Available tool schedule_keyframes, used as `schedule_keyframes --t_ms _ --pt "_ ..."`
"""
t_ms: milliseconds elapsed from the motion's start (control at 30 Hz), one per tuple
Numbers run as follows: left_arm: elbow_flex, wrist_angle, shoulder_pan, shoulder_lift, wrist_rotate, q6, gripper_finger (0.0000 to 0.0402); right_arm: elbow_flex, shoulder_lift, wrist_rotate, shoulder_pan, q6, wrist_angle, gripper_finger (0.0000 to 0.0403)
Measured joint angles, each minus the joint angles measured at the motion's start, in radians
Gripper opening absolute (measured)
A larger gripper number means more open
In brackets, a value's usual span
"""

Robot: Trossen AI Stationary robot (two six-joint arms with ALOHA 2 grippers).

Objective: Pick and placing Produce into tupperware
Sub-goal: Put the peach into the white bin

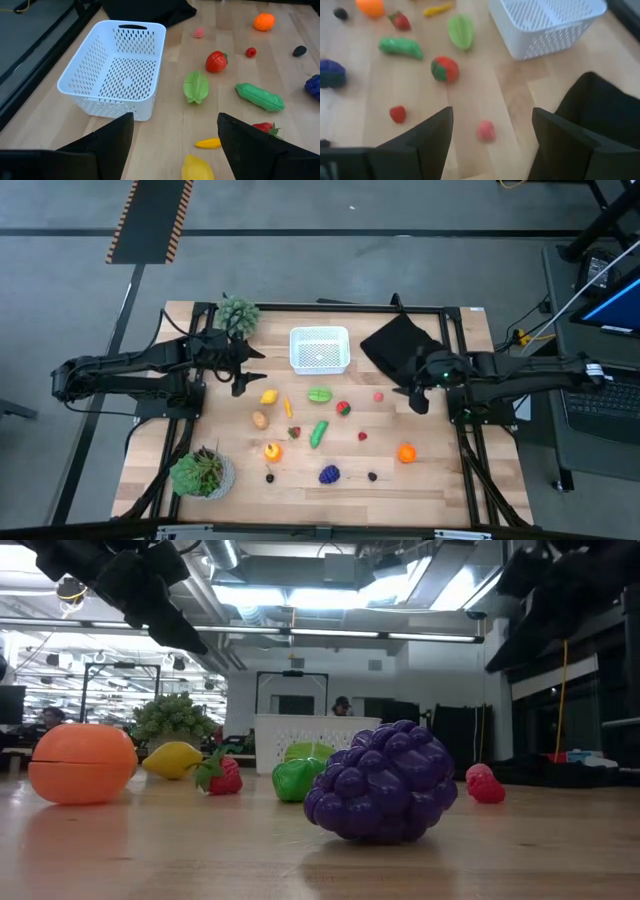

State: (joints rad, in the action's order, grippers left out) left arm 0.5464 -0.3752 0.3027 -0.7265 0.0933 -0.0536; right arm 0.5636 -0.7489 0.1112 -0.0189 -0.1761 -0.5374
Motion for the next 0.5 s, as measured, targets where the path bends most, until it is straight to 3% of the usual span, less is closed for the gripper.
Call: schedule_keyframes --t_ms 500 --pt "0.0 -0.01 0.0 0.0 0.0 0.0 0.0279 0.0 -0.263 -0.025 0.0 -0.049 0.001 0.0273"
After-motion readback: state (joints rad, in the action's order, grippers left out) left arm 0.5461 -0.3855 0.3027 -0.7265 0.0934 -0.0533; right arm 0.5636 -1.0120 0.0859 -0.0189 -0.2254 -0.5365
